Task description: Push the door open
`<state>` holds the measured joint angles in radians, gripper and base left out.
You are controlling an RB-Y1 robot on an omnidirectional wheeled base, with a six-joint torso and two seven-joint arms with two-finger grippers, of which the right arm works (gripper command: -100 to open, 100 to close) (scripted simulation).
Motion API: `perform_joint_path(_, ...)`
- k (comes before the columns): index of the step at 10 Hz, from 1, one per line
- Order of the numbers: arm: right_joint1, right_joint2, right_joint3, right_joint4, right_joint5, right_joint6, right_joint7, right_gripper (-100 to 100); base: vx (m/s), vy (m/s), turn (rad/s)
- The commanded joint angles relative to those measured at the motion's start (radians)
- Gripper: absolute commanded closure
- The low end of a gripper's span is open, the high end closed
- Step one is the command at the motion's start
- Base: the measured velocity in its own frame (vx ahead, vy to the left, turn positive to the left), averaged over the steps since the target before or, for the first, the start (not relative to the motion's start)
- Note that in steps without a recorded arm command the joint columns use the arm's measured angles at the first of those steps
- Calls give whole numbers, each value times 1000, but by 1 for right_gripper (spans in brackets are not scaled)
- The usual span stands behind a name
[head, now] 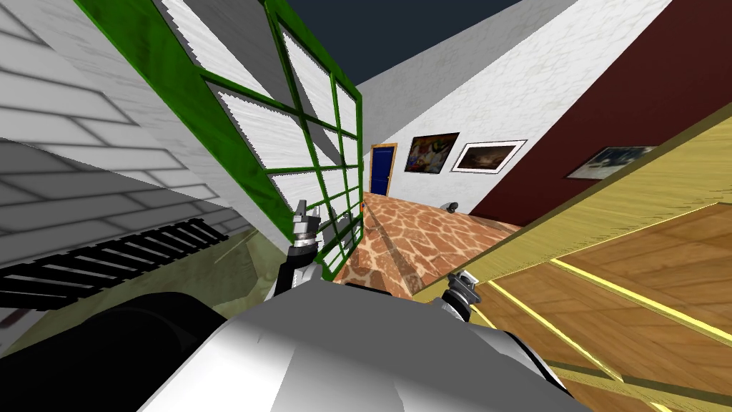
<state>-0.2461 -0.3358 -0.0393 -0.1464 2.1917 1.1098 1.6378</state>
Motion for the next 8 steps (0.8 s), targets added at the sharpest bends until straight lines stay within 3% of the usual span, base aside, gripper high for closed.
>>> perform_joint_path(1,-4,-7,-1,45,0,13,-20,100,-9,13,23)
perform_joint_path(3,4,-16,-12,47,-27,11,-16,100,130,-53,-94)
perform_joint_path(4,-29,-16,-12,70,-27,11,-42,100,96,-72,31)
perform_joint_path(5,-31,-16,-12,82,-27,11,-50,100,64,-63,71)
perform_joint_path(7,4,-16,-12,47,-27,11,-16,100,13,-3,10)
perform_joint_path(8,4,-16,-12,47,-27,11,-16,100,-10,25,0)
